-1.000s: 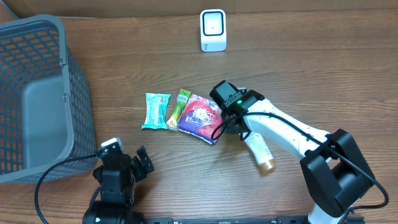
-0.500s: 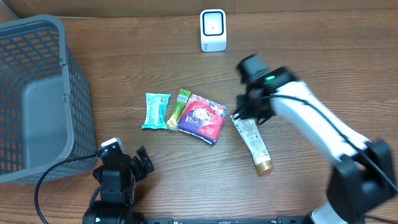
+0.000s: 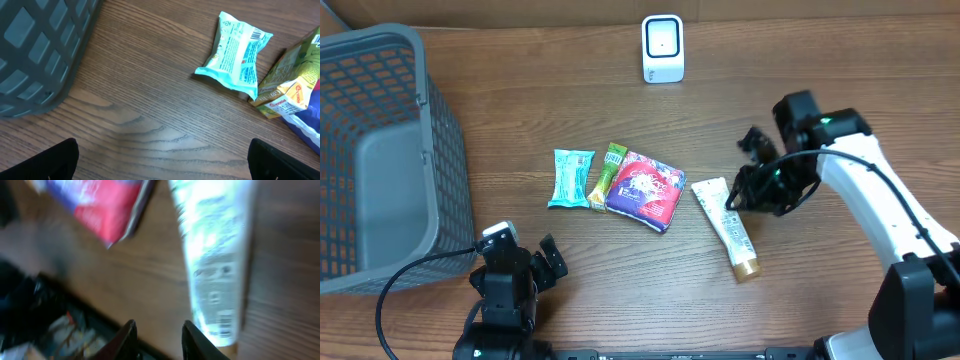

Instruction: Scan the item barcode

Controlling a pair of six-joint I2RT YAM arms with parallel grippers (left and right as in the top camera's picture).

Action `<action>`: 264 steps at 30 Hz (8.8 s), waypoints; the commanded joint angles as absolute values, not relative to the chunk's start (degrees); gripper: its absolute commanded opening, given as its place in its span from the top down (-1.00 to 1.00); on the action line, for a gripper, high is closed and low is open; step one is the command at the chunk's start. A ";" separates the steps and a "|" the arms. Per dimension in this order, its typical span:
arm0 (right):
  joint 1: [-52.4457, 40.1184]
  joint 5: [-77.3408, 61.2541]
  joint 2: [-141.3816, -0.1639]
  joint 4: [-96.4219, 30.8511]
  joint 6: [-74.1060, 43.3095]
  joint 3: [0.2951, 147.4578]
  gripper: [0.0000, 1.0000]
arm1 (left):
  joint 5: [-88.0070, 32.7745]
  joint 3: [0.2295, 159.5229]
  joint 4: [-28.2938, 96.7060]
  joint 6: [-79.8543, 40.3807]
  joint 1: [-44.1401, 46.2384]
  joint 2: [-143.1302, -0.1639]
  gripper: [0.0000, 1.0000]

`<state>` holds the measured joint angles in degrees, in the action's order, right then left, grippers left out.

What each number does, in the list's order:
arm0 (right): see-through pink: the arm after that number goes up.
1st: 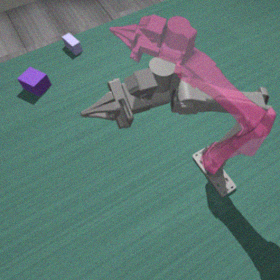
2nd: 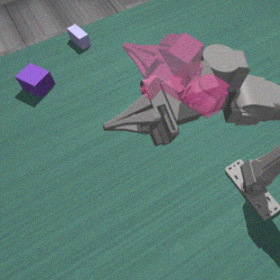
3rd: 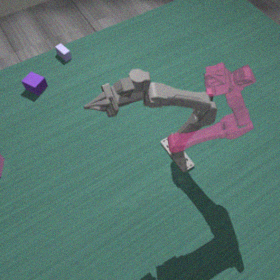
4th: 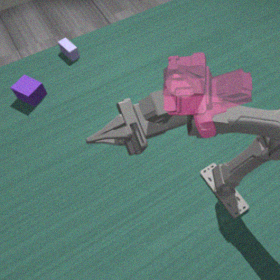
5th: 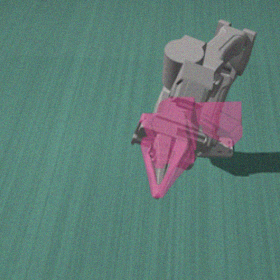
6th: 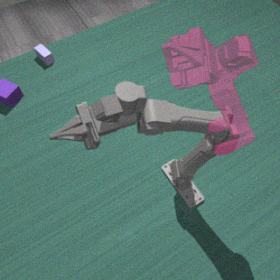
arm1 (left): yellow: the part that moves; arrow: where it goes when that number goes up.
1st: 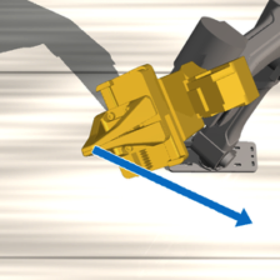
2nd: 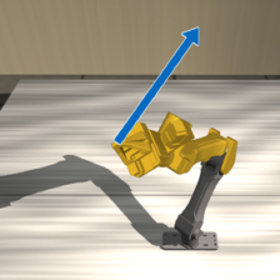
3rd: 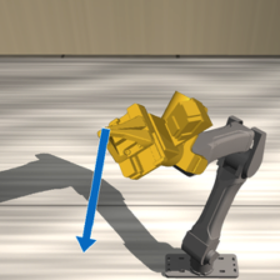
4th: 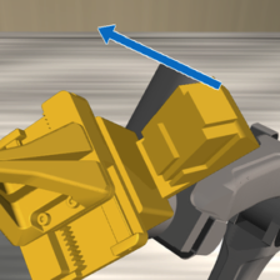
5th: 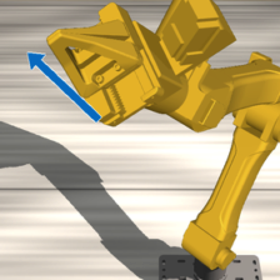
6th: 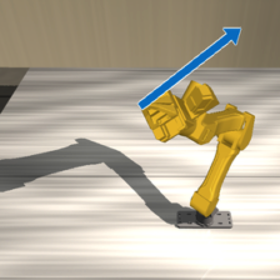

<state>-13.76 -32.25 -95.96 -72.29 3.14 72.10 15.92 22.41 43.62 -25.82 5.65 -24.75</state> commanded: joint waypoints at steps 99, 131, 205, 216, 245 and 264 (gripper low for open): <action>-7.05 -14.70 -86.54 -52.14 -17.78 68.69 0.01 | 16.91 22.15 43.27 -26.83 5.76 -24.25 -0.99; -6.98 -27.24 -101.01 -31.94 -9.98 54.41 -0.40 | 16.91 22.15 43.27 -26.83 5.76 -24.25 -0.99; -13.04 -33.30 -91.94 -54.59 1.13 94.56 0.93 | 16.91 22.15 43.27 -26.83 5.76 -24.25 -0.99; -30.09 32.82 -99.00 -39.09 2.00 94.59 0.93 | 16.91 22.15 43.27 -26.83 5.76 -24.25 -0.99; -25.58 31.73 -125.32 13.93 57.30 94.56 0.93 | 16.91 22.15 43.27 -26.83 5.76 -24.25 -0.99; -26.79 35.24 -133.80 23.53 69.56 94.56 0.93 | 16.91 22.15 43.27 -26.83 5.76 -24.25 -0.99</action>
<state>-26.89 32.14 -135.41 21.41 69.28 92.29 15.94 22.41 43.62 -25.82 5.65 -24.75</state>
